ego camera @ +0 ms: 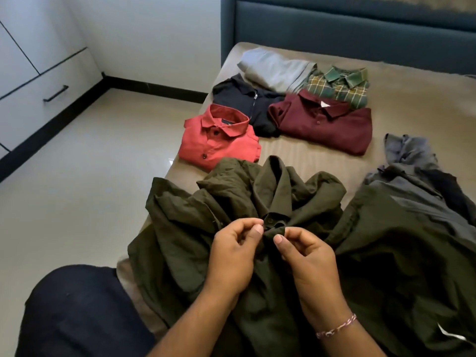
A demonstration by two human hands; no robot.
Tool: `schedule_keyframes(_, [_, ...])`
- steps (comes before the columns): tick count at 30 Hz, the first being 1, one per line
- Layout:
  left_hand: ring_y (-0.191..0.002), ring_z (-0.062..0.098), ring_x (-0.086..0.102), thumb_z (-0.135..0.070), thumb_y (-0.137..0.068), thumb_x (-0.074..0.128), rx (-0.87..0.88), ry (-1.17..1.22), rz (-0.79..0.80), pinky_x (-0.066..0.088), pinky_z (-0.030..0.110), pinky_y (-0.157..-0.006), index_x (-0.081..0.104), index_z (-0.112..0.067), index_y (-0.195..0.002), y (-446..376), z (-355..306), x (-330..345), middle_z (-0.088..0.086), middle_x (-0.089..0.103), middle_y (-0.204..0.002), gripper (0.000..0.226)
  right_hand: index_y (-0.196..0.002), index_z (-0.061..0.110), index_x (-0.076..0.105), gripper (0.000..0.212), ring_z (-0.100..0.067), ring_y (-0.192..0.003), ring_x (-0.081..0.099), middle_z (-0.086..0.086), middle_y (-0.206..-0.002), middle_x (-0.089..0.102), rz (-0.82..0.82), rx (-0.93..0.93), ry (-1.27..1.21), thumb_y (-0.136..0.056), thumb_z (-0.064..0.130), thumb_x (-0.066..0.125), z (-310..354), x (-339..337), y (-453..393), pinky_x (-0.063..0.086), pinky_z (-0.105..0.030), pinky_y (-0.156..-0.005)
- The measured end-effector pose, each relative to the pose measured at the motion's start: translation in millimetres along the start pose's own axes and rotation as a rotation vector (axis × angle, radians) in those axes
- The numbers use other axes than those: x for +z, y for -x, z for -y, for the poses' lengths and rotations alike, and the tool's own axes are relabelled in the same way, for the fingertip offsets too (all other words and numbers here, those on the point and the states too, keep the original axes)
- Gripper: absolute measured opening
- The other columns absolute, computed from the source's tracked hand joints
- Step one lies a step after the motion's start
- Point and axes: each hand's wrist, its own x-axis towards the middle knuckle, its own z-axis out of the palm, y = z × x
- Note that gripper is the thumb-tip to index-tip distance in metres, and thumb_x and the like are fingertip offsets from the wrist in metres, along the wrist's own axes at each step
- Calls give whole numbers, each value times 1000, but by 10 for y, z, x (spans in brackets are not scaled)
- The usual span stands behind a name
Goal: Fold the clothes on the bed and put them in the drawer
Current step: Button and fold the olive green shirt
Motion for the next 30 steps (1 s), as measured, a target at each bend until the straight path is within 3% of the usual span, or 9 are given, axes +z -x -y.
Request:
schedule_keyframes(3, [-101, 14, 76, -19, -108, 55, -131, 169, 51, 59, 40, -97, 80, -20, -106, -34, 4, 25, -1, 81, -101, 25, -106, 7, 77, 16, -23, -98, 76, -9, -100, 79, 18, 32, -41, -91, 7, 74, -7, -18, -36, 62, -38, -89])
schedule_keyframes(6, [-98, 14, 77, -11, -102, 63, -99, 184, 79, 62, 35, -93, 79, -19, -107, -12, -12, 31, 0, 81, -100, 18, -108, 8, 77, 18, -23, -99, 76, -9, -101, 79, 11, 47, -77, -91, 5, 72, 3, -26, -26, 61, -39, -89])
schedule_keyframes(14, [-86, 19, 73, -8, -87, 82, 339, -24, -105, 61, 26, -75, 79, -23, -103, 158, 5, 56, -7, 76, -92, 22, -96, 6, 77, 13, -16, -76, 75, -9, -86, 78, -5, -36, -183, -84, 11, 76, 66, -25, 58, 59, -21, -67])
schedule_keyframes(20, [-89, 21, 71, -7, -88, 81, 565, -106, -104, 57, 25, -75, 79, -17, -100, 260, -93, 38, -7, 72, -93, 16, -94, 9, 77, 19, -33, -93, 74, -15, -95, 76, 4, -223, -114, -79, 21, 80, 146, -76, 152, 62, -40, -82])
schedule_keyframes(25, [-100, 21, 72, -9, -92, 77, 460, 7, -48, 60, 30, -85, 78, -18, -101, 277, -103, 22, -3, 74, -99, 13, -100, 11, 77, 19, -24, -97, 75, -7, -98, 77, 11, -332, -46, -81, 15, 78, 152, -83, 191, 62, -34, -84])
schedule_keyframes(28, [-97, 14, 75, -6, -92, 76, 374, 87, -15, 62, 30, -85, 79, -17, -102, 302, -135, 16, -5, 79, -97, 15, -100, 13, 76, 17, -19, -97, 74, -1, -99, 77, 19, -405, 27, -85, 5, 77, 125, -76, 187, 60, -27, -83])
schedule_keyframes(30, [-93, 14, 76, -4, -90, 78, 353, 122, -28, 62, 27, -82, 80, -16, -101, 303, -148, 24, -3, 79, -95, 16, -101, 13, 75, 19, -20, -98, 74, -2, -100, 77, 19, -423, 48, -86, 2, 76, 101, -59, 175, 61, -29, -85])
